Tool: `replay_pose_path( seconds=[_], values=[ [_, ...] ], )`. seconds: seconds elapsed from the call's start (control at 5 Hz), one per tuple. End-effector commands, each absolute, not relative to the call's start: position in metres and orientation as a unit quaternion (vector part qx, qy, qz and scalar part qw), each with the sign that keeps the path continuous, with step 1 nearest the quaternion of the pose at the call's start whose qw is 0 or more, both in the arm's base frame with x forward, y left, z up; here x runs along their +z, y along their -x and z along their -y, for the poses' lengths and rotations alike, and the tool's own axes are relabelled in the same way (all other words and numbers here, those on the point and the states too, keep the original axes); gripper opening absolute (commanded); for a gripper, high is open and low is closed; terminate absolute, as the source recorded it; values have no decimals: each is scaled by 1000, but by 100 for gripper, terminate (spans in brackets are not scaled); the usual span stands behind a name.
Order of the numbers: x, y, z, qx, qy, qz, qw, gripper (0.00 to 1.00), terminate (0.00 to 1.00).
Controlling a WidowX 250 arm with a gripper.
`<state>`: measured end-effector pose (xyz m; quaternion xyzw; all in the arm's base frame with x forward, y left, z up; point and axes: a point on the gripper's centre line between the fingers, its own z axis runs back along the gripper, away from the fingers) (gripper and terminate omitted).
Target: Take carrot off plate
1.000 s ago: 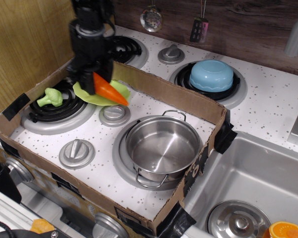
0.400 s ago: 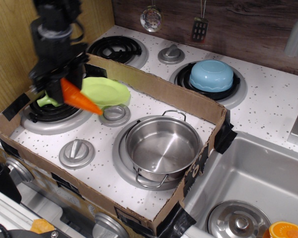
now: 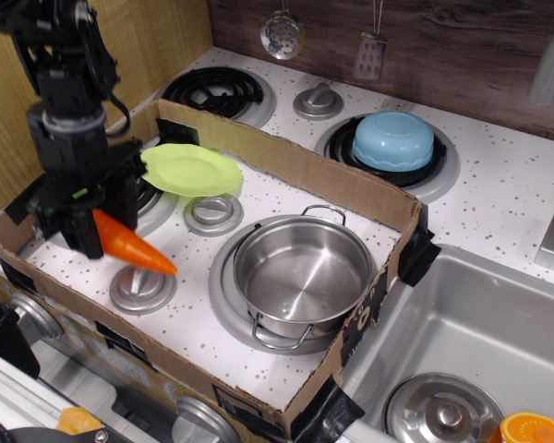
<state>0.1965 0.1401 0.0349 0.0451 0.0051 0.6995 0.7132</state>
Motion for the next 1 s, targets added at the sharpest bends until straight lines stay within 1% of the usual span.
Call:
replay_pose_path(
  seconds=[0.0, 0.2, 0.4, 0.6, 0.8],
  values=[
    [33, -184, -116, 709, -30, -3, 705, 0, 0],
    [26, -177, -110, 711, -38, 7, 702, 0, 0],
    [29, -175, -120, 698, -51, 1, 714, 0, 0],
    [35, -177, -128, 682, -55, -2, 729, 100, 0],
    [38, -180, -130, 677, -57, -2, 734, 100, 100]
  ],
)
